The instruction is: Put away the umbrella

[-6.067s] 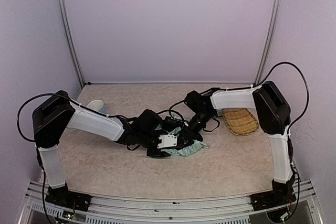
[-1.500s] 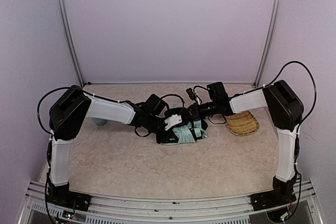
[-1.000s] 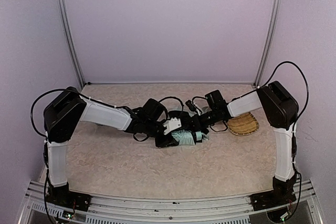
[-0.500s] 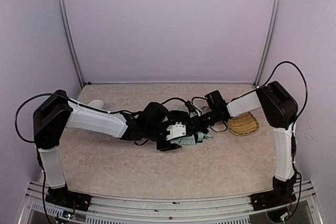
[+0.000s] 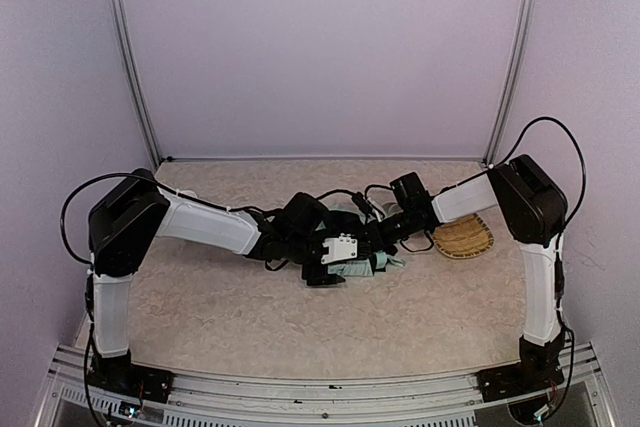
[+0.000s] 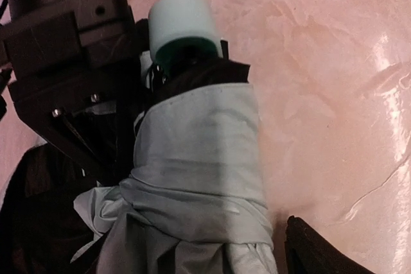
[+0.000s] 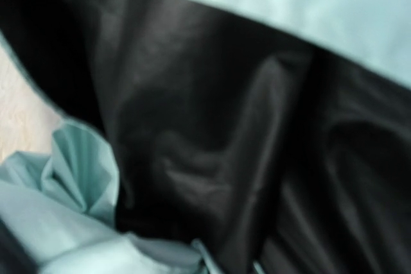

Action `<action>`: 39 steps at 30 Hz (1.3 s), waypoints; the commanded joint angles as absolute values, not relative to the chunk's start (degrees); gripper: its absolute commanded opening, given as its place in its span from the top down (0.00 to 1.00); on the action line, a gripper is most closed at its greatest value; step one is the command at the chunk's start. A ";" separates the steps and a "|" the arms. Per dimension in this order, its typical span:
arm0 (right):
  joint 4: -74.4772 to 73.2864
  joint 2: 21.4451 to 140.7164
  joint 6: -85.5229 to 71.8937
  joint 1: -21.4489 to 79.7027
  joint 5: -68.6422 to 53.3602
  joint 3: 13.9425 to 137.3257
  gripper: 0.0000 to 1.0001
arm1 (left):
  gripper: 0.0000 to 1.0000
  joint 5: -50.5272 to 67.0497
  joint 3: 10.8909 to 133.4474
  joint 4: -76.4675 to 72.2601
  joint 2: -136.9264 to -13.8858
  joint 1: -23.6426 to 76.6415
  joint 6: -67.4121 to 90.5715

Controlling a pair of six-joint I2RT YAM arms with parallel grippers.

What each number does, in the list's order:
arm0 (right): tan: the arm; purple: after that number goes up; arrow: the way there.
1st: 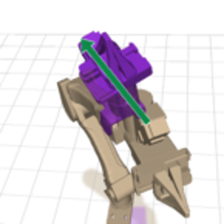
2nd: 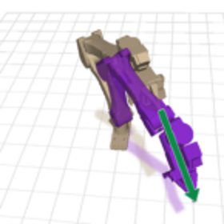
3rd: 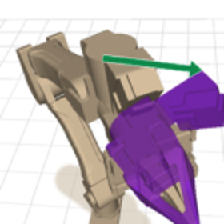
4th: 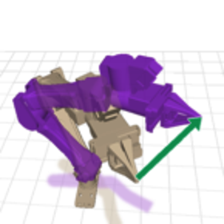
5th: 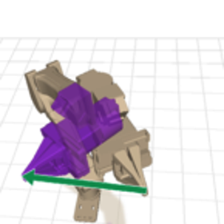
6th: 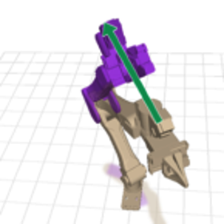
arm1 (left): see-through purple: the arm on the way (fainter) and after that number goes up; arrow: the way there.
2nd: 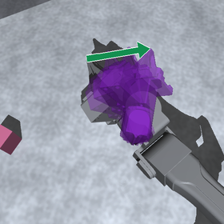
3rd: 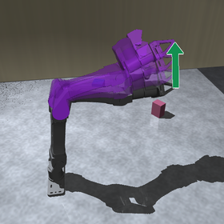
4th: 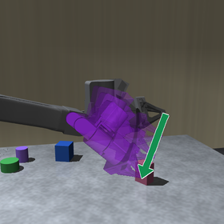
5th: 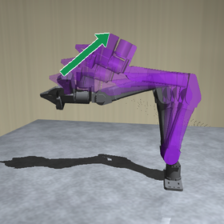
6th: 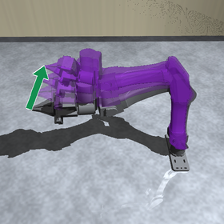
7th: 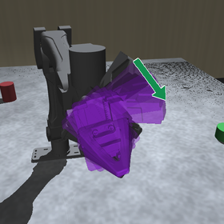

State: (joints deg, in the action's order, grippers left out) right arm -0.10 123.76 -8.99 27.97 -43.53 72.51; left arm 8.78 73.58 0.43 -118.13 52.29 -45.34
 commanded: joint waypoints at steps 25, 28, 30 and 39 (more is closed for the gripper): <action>-0.02 114.57 -11.07 25.16 -39.90 66.64 0.73 | 1.00 25.22 73.28 10.30 -122.26 47.77 -31.90; 1.88 112.66 -11.82 24.26 -40.69 65.55 0.68 | 1.00 25.22 73.45 11.29 -122.81 47.71 -31.64; 2.87 111.13 -12.13 23.75 -41.07 64.72 0.67 | 1.00 25.35 73.40 11.53 -123.22 47.64 -31.66; 11.43 99.33 -10.78 22.06 -38.15 56.29 0.63 | 1.00 28.89 76.13 15.02 -125.42 46.68 -29.97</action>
